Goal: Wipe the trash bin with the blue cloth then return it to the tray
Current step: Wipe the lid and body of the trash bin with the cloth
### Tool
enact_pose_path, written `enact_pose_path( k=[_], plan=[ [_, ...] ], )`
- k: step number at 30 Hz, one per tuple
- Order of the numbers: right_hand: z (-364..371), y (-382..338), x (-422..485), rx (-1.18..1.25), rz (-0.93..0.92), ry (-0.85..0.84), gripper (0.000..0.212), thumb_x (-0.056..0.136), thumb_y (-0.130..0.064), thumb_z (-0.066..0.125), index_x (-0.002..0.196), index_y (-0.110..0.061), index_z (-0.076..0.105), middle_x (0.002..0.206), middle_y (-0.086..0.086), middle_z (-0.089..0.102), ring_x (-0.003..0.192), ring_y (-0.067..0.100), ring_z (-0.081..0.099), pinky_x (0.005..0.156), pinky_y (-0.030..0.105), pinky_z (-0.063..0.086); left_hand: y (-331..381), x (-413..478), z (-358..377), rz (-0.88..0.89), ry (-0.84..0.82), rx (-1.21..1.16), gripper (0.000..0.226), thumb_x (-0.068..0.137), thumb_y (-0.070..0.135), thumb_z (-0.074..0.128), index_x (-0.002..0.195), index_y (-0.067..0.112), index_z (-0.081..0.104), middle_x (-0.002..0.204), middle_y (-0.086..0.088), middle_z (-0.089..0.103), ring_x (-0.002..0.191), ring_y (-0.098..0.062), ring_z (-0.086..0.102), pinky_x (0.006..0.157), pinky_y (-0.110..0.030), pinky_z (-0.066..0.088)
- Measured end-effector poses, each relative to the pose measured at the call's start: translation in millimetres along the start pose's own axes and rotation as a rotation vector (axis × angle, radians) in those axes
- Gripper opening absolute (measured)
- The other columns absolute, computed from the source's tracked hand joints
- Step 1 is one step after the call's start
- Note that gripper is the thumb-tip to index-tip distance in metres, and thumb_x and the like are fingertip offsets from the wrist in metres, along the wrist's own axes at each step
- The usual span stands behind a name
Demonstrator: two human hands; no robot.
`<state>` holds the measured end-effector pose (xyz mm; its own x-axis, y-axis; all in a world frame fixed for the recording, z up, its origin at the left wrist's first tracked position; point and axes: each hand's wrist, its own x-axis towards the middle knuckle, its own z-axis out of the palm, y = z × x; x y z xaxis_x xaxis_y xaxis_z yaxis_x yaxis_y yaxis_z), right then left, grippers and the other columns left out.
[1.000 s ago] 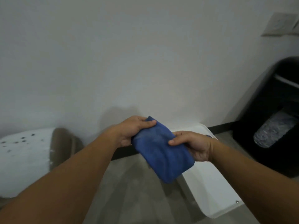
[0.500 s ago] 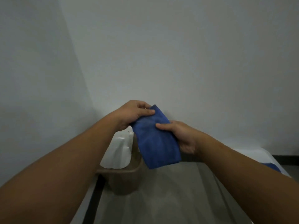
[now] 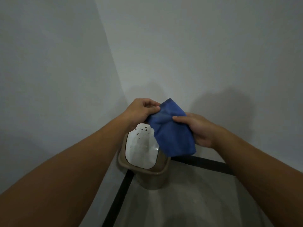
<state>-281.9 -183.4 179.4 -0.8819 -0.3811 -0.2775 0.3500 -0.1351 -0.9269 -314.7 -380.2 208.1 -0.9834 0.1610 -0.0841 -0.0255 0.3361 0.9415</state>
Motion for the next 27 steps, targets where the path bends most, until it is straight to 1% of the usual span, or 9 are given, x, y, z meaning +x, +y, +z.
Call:
enact_pose_path(
  k=[3, 6, 9, 12, 14, 16, 19, 23, 27],
  plan=[
    [5.1, -0.3, 21.6, -0.273, -0.104, 0.096, 0.010, 0.087, -0.025, 0.056, 0.095, -0.025, 0.061, 0.100, 0.003, 0.068, 0.087, 0.014, 0.066, 0.066, 0.025, 0.052, -21.4, 15.3, -8.1, 0.031, 0.057, 0.084, 0.010, 0.086, 0.019, 0.062, 0.093, 0.015, 0.067, 0.084, -0.004, 0.071, 0.077, -0.019, 0.068, 0.058, -0.027, 0.055],
    [16.6, 7.3, 38.3, -0.601, -0.258, 0.209, 0.014, 0.092, -0.026, 0.043, 0.091, -0.030, 0.057, 0.094, 0.000, 0.064, 0.087, 0.014, 0.060, 0.071, 0.027, 0.047, -49.9, 27.7, -16.5, 0.025, 0.182, 0.350, 0.017, 0.089, 0.024, 0.055, 0.100, 0.017, 0.065, 0.097, -0.006, 0.068, 0.082, -0.021, 0.064, 0.060, -0.026, 0.049],
    [29.5, 19.2, 47.0, -0.686, -0.377, 0.365, 0.019, 0.094, -0.024, 0.036, 0.100, -0.025, 0.054, 0.089, -0.001, 0.061, 0.082, 0.008, 0.056, 0.065, 0.022, 0.042, -71.4, 35.7, -19.5, -0.026, 0.117, 0.638, 0.036, 0.095, 0.023, 0.043, 0.128, 0.013, 0.052, 0.128, -0.013, 0.058, 0.108, -0.027, 0.057, 0.086, -0.028, 0.042],
    [36.7, 36.3, 49.7, -0.725, -0.457, 0.533, 0.023, 0.095, -0.020, 0.034, 0.108, -0.024, 0.051, 0.088, -0.002, 0.056, 0.073, 0.005, 0.052, 0.059, 0.016, 0.037, -86.6, 36.3, -20.7, -0.114, 0.021, 0.711, 0.043, 0.097, 0.018, 0.034, 0.140, 0.011, 0.037, 0.145, -0.015, 0.042, 0.130, -0.030, 0.041, 0.105, -0.033, 0.030],
    [41.9, 52.5, 50.6, -0.818, -0.497, 0.590, 0.030, 0.094, -0.018, 0.034, 0.120, -0.027, 0.046, 0.093, 0.000, 0.058, 0.080, 0.016, 0.056, 0.065, 0.019, 0.040, -94.9, 36.9, -21.6, -0.147, 0.003, 0.719, 0.041, 0.096, 0.015, 0.034, 0.137, 0.010, 0.041, 0.143, -0.015, 0.044, 0.128, -0.031, 0.042, 0.104, -0.032, 0.032],
    [46.9, 72.1, 57.8, -0.939, -0.471, 0.572, 0.042, 0.093, -0.013, 0.036, 0.133, -0.027, 0.036, 0.120, 0.009, 0.058, 0.107, 0.028, 0.055, 0.087, 0.030, 0.044, -97.1, 36.7, -20.1, -0.173, -0.013, 0.759, 0.040, 0.095, 0.012, 0.039, 0.134, 0.009, 0.046, 0.139, -0.016, 0.048, 0.125, -0.032, 0.046, 0.101, -0.032, 0.035],
    [50.5, 98.3, 73.2, -1.243, -0.318, 0.512, 0.059, 0.089, -0.004, 0.035, 0.142, -0.025, 0.020, 0.151, 0.013, 0.025, 0.137, 0.034, 0.022, 0.108, 0.049, 0.027, -95.8, 32.6, -15.9, -0.180, -0.047, 0.829, 0.043, 0.089, 0.015, 0.054, 0.130, 0.010, 0.048, 0.133, -0.016, 0.054, 0.117, -0.033, 0.052, 0.092, -0.032, 0.041],
    [40.1, 118.2, 68.3, -1.381, -0.249, 0.477, 0.062, 0.094, -0.017, 0.032, 0.142, -0.034, -0.002, 0.157, 0.007, -0.003, 0.141, 0.029, -0.013, 0.112, 0.055, -0.001, -99.1, 19.2, -13.8, -0.206, -0.059, 0.625, 0.030, 0.087, 0.020, 0.058, 0.117, 0.015, 0.056, 0.118, -0.017, 0.062, 0.096, -0.032, 0.060, 0.075, -0.032, 0.051],
    [28.1, 129.2, 42.8, -1.469, -0.250, 0.404, 0.071, 0.094, -0.033, 0.034, 0.135, -0.041, -0.023, 0.153, 0.000, -0.020, 0.130, 0.017, -0.032, 0.105, 0.046, -0.016, -96.3, 6.7, -13.2, -0.310, -0.090, 0.386, 0.029, 0.085, 0.034, 0.062, 0.109, 0.018, 0.059, 0.108, -0.017, 0.063, 0.084, -0.038, 0.066, 0.065, -0.053, 0.059]
  ],
)
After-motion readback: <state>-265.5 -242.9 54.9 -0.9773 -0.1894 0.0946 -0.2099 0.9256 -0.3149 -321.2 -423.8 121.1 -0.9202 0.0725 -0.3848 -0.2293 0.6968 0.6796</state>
